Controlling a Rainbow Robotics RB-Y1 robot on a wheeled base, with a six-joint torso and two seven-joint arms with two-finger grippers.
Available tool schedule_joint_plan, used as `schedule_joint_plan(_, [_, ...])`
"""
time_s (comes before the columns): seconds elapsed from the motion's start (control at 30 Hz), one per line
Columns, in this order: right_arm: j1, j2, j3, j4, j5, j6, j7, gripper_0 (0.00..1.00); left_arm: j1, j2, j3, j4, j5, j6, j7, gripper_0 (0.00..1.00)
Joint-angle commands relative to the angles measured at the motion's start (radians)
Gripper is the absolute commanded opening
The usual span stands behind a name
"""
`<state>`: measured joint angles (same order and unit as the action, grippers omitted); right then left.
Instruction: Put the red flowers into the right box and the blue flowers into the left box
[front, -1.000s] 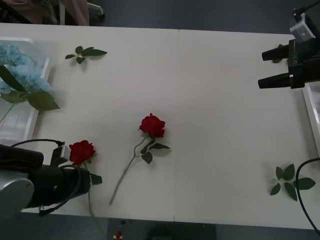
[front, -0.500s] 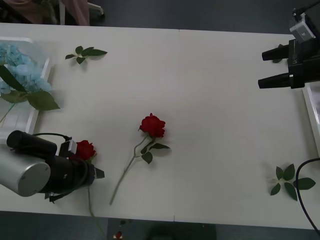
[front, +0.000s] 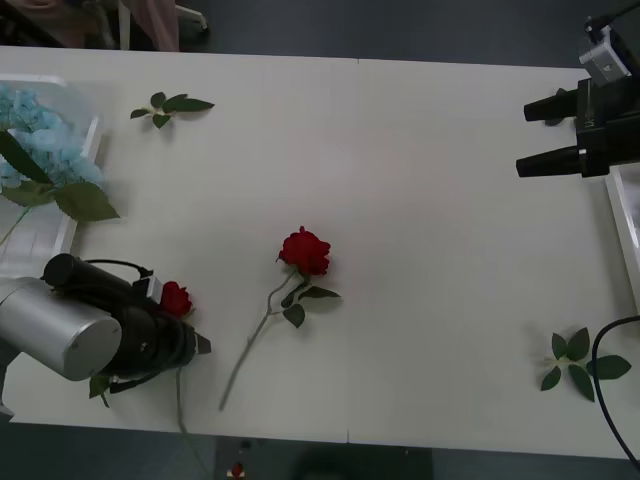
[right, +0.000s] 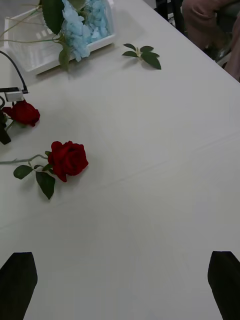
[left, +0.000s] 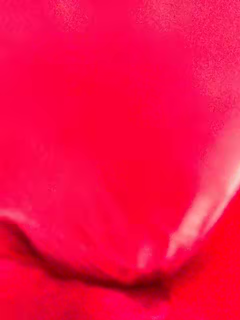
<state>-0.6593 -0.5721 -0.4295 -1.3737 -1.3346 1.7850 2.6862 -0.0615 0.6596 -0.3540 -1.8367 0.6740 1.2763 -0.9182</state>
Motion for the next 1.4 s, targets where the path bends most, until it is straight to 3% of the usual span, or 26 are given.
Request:
schedule_joint_plan(0.03, [-0.009, -0.015, -0.003, -0.016, -0.005, -0.006, 0.019, 1.00, -0.018, -0.005, -0.005, -0.010, -0.020, -0.002, -0.010, 0.86])
schedule_joint_plan(0.1, [-0.009, -0.015, -0.003, -0.016, -0.005, -0.006, 0.019, 1.00, -0.020, -0.005, -0.010, -0.010, -0.031, -0.002, -0.018, 0.70])
schedule_joint_plan(0.2, [-0.009, -0.015, -0.003, -0.016, -0.005, -0.006, 0.019, 1.00, -0.024, -0.005, -0.019, -0.010, -0.045, -0.002, -0.022, 0.61])
schedule_joint_plan(0.33, [-0.009, -0.015, -0.003, -0.016, -0.005, -0.006, 0.019, 1.00, -0.034, -0.005, -0.034, -0.010, -0.065, -0.002, -0.022, 0.40])
schedule_joint_plan(0.57, [-0.009, -0.015, -0.003, -0.016, -0.005, -0.006, 0.019, 1.00, -0.040, -0.005, -0.046, -0.009, -0.091, -0.002, -0.027, 0.12])
schedule_joint_plan(0.73, [-0.009, -0.015, -0.003, -0.016, -0.005, -0.006, 0.019, 1.00, -0.040, -0.003, -0.046, -0.009, -0.100, -0.002, -0.033, 0.00])
schedule_joint_plan(1.13, [-0.009, -0.015, -0.003, -0.016, -0.005, -0.006, 0.019, 1.00, -0.047, 0.034, -0.043, -0.019, -0.103, -0.075, -0.053, 0.00])
schedule_joint_plan(1.4, [-0.009, -0.015, -0.003, -0.016, -0.005, -0.006, 0.019, 1.00, -0.060, 0.078, 0.033, -0.187, -0.057, -0.097, -0.137, 0.00])
